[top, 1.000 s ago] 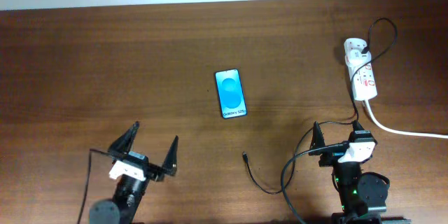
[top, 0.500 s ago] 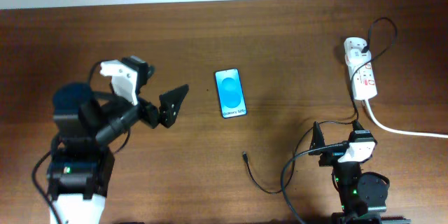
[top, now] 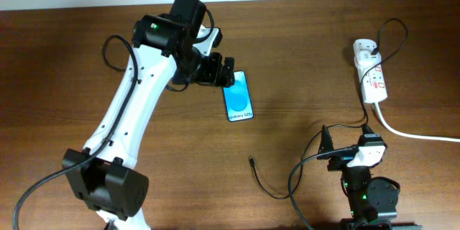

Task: Plug charger to phone and switch on socket
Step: 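Move the left gripper over the blue-screened phone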

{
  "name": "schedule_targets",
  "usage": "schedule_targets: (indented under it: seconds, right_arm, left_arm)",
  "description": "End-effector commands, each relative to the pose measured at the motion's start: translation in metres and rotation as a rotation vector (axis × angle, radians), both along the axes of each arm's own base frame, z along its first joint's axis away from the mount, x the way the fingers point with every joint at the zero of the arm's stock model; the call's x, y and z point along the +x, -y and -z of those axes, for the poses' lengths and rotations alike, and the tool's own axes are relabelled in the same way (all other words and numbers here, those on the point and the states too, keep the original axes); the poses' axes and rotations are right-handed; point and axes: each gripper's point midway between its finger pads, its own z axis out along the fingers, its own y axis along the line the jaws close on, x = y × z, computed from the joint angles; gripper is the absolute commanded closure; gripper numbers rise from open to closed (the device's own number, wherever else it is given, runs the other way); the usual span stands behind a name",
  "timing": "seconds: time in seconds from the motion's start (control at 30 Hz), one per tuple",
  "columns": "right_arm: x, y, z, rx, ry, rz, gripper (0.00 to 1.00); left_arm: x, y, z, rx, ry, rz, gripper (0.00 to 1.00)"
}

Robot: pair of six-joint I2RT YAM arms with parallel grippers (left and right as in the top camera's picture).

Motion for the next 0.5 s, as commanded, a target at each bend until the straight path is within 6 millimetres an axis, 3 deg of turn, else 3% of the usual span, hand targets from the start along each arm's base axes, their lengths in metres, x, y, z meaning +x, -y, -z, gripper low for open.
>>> schedule_targets:
  seconds: [0.0,0.03,0.1,0.2,0.33,0.47]
  right_arm:
    - [0.000,0.000,0.003,-0.008,-0.005,0.003,0.02]
    - [0.000,0.000,0.003,-0.008,-0.005,0.003,0.02]
    - [0.000,0.000,0.003,-0.008,-0.005,0.003,0.02]
    - [0.000,0.000,0.003,-0.008,-0.005,0.003,0.02]
    - [0.000,0.000,0.003,-0.008,-0.005,0.003,0.01]
    - [0.000,0.000,0.003,-0.008,-0.005,0.003,0.02]
  left_arm:
    - [0.008,-0.003,0.011,0.061,-0.037,-0.162,0.01]
    - [0.007,0.003,0.023,0.084,-0.064,-0.174,0.01]
    - [0.009,0.004,0.066,0.226,-0.126,-0.254,0.01]
    - [0.015,-0.004,0.098,0.317,-0.175,-0.405,0.01]
    - [0.025,0.012,0.108,0.283,-0.147,-0.422,0.01]
    - [0.028,0.026,0.130,0.271,-0.172,-0.414,0.01]
